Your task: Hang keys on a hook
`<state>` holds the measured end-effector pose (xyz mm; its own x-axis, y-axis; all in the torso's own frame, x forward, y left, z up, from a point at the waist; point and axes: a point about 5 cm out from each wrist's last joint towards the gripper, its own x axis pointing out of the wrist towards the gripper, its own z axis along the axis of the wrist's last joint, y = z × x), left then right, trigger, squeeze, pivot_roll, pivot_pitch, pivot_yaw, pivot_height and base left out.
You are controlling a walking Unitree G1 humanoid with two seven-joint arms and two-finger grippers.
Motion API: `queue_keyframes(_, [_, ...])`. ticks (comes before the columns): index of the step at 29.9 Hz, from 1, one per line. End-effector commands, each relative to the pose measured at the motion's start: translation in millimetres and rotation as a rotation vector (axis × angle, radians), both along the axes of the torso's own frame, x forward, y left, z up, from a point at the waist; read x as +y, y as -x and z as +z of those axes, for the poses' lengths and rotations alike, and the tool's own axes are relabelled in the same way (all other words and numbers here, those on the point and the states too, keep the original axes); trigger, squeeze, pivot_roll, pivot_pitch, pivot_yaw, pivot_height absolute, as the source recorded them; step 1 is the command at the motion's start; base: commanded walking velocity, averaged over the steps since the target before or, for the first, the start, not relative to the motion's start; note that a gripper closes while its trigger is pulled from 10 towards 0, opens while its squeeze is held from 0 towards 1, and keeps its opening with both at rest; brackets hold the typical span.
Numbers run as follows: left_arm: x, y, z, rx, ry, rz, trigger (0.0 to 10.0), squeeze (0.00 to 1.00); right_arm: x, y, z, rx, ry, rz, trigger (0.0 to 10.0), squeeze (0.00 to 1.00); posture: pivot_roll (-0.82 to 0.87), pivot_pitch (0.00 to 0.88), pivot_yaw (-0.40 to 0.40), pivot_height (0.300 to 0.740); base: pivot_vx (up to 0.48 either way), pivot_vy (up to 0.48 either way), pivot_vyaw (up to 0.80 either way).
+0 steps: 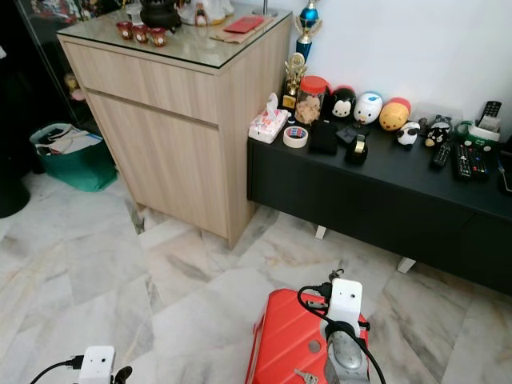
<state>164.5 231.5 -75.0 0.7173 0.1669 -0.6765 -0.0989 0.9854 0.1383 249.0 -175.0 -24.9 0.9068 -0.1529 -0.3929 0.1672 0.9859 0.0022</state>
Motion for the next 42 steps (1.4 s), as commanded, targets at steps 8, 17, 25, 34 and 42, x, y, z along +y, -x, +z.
queue_keyframes(8, [-0.5, 11.2, -7.3, 0.063, 0.023, 0.031, 10.0, 0.0, -2.7, -7.0, 4.5, -0.018, -0.003, -0.011, 10.0, 0.0, 0.07, 0.0, -0.035, 0.74, 0.0, 0.0, 0.0])
queue_keyframes(17, [4.5, 21.3, -11.7, 0.121, 0.026, 0.05, 10.0, 0.0, 0.7, -4.8, 2.6, -0.017, -0.013, -0.004, 10.0, 0.0, 0.06, 0.0, -0.03, 0.74, -0.055, 0.0, 0.0])
queue_keyframes(25, [6.8, 27.0, -14.4, 0.163, 0.026, 0.059, 10.0, 0.0, 0.3, -7.2, 3.7, -0.018, -0.016, -0.008, 10.0, 0.0, 0.07, 0.0, -0.031, 0.74, -0.276, 0.0, 0.0])
queue_keyframes(34, [5.6, 26.4, -14.8, 0.17, 0.03, 0.054, 10.0, 0.0, -1.9, -7.3, 3.9, -0.017, -0.022, -0.012, 10.0, 0.0, 0.08, 0.0, -0.044, 0.74, -0.282, 0.0, 0.0])
queue_keyframes(42, [3.2, 23.7, -14.5, 0.169, 0.03, 0.047, 10.0, 0.0, 0.5, -9.5, 4.5, -0.012, -0.036, -0.013, 10.0, 0.0, 0.08, 0.0, -0.043, 0.74, -0.296, 0.0, -0.21])
